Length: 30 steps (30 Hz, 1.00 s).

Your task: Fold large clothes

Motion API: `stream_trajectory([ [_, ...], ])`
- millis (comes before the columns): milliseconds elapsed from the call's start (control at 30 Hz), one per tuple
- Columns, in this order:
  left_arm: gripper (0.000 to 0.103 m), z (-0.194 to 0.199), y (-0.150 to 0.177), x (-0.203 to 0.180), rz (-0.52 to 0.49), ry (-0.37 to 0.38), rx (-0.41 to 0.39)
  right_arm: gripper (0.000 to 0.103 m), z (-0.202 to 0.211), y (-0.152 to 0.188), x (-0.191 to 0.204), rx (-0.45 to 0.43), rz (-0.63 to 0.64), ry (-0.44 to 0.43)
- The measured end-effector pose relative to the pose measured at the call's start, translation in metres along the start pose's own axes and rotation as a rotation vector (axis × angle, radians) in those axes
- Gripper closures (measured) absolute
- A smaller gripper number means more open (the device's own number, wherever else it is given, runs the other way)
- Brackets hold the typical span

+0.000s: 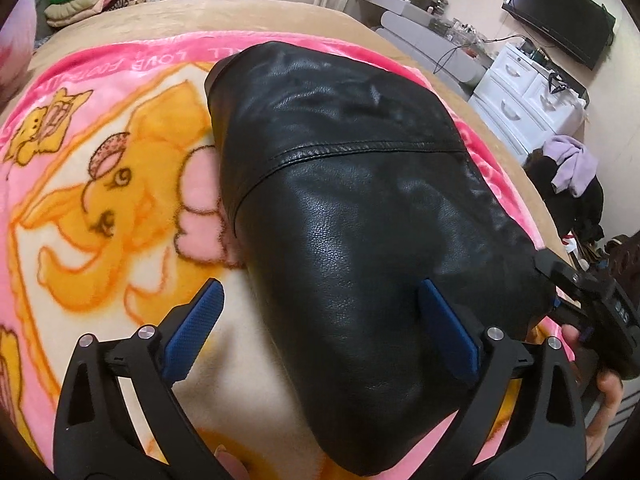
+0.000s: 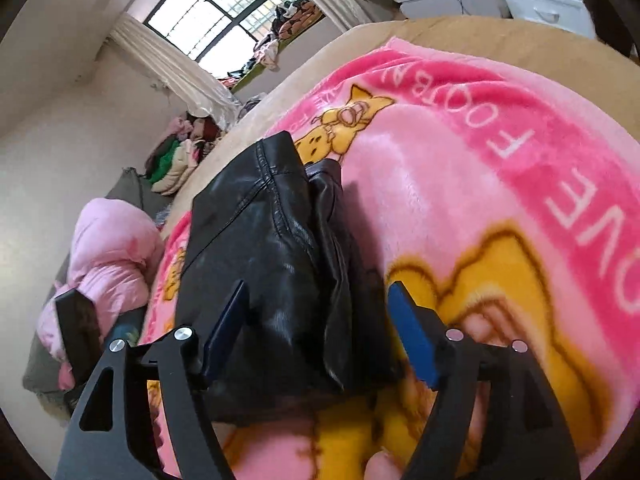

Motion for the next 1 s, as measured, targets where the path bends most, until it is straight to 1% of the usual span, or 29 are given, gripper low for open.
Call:
stream_trajectory([
  [33, 0.012, 0.000, 0.000, 0.000, -0.001, 0.001, 0.000, 0.032, 0.000, 0.001, -0.001, 0.003, -0.007, -0.011],
  [100, 0.012, 0.001, 0.002, 0.000, 0.001, 0.005, 0.002, 0.039, -0.002, 0.009, -0.004, 0.033, -0.034, -0.046],
  [133, 0.011, 0.001, 0.002, 0.000, 0.003, 0.010, 0.006, 0.049, -0.003, 0.012, -0.004, 0.045, -0.044, -0.054],
  [167, 0.011, -0.001, 0.003, 0.000, 0.006, 0.016, 0.015, 0.055, -0.006, 0.016, -0.006, 0.056, -0.056, -0.063],
  [233, 0.011, -0.002, 0.004, 0.000, 0.007, 0.023, 0.026, 0.062, -0.015, 0.025, -0.011, 0.070, -0.116, -0.069],
  [300, 0.011, -0.002, 0.004, 0.002, 0.001, 0.013, 0.022, 0.064, -0.016, 0.030, -0.011, 0.058, -0.158, -0.076],
  [367, 0.011, 0.000, 0.002, 0.004, 0.009, 0.010, 0.019, 0.066, -0.014, 0.034, -0.003, 0.039, -0.169, -0.074],
  [500, 0.011, 0.007, -0.006, 0.016, -0.005, -0.025, -0.004, 0.066, -0.016, 0.044, 0.028, 0.053, -0.153, -0.110],
  [567, 0.011, 0.009, -0.009, 0.024, -0.004, -0.044, -0.015, 0.066, -0.020, 0.052, 0.045, 0.071, -0.120, -0.104],
  [633, 0.011, 0.007, -0.009, 0.030, 0.008, -0.044, -0.005, 0.062, -0.026, 0.056, 0.055, 0.084, -0.079, -0.061],
  [700, 0.011, 0.005, -0.007, 0.032, 0.022, -0.031, 0.008, 0.057, -0.028, 0.056, 0.056, 0.099, -0.051, -0.027],
  [733, 0.010, 0.004, -0.007, 0.032, 0.023, -0.032, 0.008, 0.052, -0.028, 0.055, 0.055, 0.112, -0.028, -0.009],
  [767, 0.010, 0.005, -0.006, 0.031, 0.018, -0.035, 0.002, 0.039, -0.028, 0.055, 0.054, 0.121, -0.010, 0.006],
  [800, 0.010, 0.005, -0.006, 0.031, 0.013, -0.038, -0.002, 0.032, -0.028, 0.055, 0.052, 0.130, 0.005, 0.035],
  [833, 0.010, 0.006, -0.006, 0.030, 0.008, -0.040, -0.005, 0.028, -0.026, 0.053, 0.050, 0.133, 0.032, 0.076],
  [933, 0.010, 0.007, -0.008, 0.029, 0.001, -0.039, -0.010, 0.027, -0.018, 0.044, 0.059, 0.098, 0.105, 0.105],
  [1000, 0.010, 0.007, -0.008, 0.029, -0.007, -0.040, -0.012, 0.022, -0.012, 0.038, 0.067, 0.060, 0.141, 0.110],
])
Point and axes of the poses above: each gripper's, at about its wrist camera, not at the fingertips, and z roughly against the way its jaws point, x to its left, y to its underside, the point moved 8 cm from there along -z, roughly the way its jaws point, and after that the axes turned 15 degrees about z, right-handed, at the moved point
